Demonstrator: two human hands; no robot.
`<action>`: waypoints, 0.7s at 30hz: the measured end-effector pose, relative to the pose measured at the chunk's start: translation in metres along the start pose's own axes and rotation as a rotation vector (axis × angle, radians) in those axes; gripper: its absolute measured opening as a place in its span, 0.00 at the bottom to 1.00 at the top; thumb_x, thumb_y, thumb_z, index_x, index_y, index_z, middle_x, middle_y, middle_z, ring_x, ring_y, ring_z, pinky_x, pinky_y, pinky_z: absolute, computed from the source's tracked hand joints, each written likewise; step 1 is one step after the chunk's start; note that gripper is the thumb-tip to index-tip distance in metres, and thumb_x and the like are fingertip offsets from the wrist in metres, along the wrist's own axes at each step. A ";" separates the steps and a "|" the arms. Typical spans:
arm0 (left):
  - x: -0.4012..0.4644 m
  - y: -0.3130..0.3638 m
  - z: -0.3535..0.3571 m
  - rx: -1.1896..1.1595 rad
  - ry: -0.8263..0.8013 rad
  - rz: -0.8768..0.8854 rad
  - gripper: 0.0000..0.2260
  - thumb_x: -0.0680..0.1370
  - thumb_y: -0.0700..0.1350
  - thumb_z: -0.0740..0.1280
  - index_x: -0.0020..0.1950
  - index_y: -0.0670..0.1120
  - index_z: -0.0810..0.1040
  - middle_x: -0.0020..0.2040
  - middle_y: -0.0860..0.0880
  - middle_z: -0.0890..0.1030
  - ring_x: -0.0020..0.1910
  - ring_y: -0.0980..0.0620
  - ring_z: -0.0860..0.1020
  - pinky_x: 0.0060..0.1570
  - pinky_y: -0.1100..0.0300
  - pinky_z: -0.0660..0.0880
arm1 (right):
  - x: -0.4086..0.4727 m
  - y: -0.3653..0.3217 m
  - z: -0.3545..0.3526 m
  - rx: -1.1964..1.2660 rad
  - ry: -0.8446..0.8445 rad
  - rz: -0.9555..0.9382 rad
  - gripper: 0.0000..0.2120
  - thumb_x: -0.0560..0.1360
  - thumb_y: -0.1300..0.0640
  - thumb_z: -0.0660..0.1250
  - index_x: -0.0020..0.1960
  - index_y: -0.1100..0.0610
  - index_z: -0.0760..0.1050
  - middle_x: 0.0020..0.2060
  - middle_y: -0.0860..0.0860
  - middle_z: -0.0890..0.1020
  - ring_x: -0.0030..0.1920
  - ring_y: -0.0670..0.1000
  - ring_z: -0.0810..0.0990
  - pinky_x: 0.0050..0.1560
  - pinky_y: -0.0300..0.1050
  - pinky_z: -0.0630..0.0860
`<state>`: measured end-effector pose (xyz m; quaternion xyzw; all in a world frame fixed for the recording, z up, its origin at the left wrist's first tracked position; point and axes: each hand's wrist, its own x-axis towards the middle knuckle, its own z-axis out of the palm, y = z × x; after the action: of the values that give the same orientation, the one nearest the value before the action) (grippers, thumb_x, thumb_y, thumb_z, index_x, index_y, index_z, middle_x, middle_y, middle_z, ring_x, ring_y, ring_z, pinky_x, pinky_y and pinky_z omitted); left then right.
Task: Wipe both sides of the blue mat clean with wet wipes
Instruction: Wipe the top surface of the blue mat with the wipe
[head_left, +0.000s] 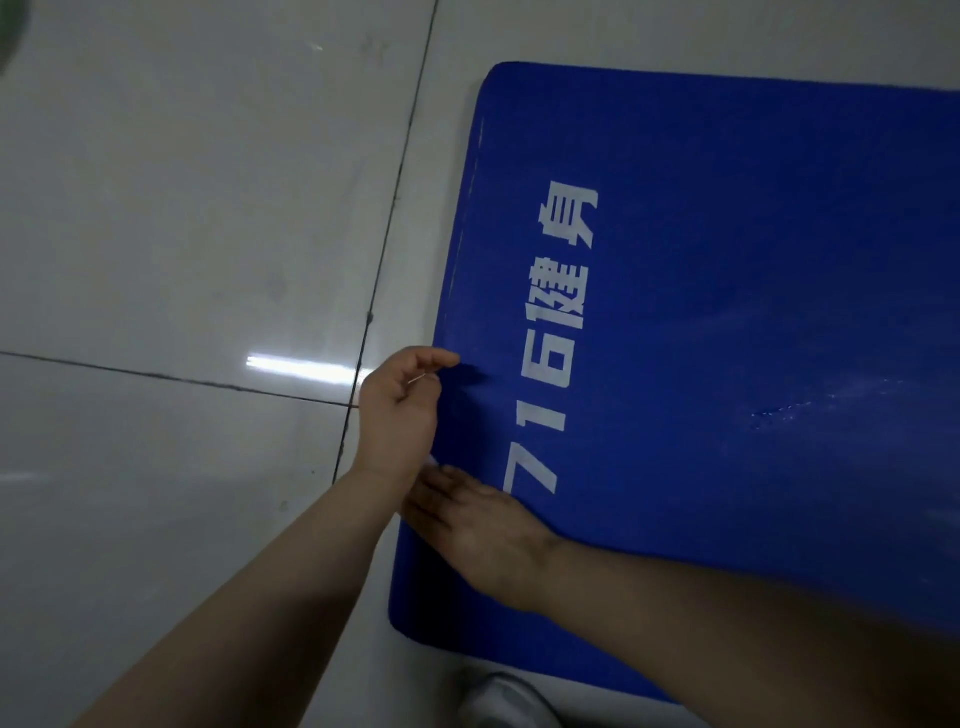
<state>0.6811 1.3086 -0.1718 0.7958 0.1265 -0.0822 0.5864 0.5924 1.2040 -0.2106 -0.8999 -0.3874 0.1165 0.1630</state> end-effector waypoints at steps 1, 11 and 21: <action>-0.002 -0.002 0.000 0.002 0.001 -0.010 0.14 0.79 0.31 0.58 0.49 0.45 0.80 0.48 0.52 0.82 0.46 0.64 0.78 0.49 0.73 0.73 | 0.001 -0.002 -0.002 0.000 -0.013 -0.001 0.28 0.76 0.60 0.65 0.74 0.60 0.62 0.73 0.58 0.64 0.74 0.57 0.60 0.71 0.50 0.47; 0.005 0.016 -0.003 0.052 -0.008 0.029 0.14 0.78 0.29 0.58 0.50 0.43 0.80 0.48 0.54 0.81 0.40 0.66 0.77 0.43 0.73 0.72 | -0.165 0.047 -0.016 -0.280 -0.200 -0.106 0.41 0.72 0.59 0.66 0.78 0.59 0.47 0.77 0.54 0.52 0.76 0.55 0.50 0.74 0.49 0.48; 0.026 0.023 0.007 -0.026 -0.041 0.070 0.16 0.78 0.29 0.59 0.46 0.47 0.80 0.46 0.51 0.82 0.48 0.60 0.80 0.53 0.68 0.74 | -0.032 -0.018 0.004 -0.038 -0.038 0.007 0.23 0.79 0.56 0.49 0.72 0.54 0.67 0.73 0.51 0.66 0.73 0.52 0.64 0.72 0.47 0.49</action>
<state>0.7127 1.2985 -0.1603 0.7901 0.0877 -0.0765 0.6018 0.5578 1.1928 -0.2049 -0.9017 -0.3897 0.1268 0.1378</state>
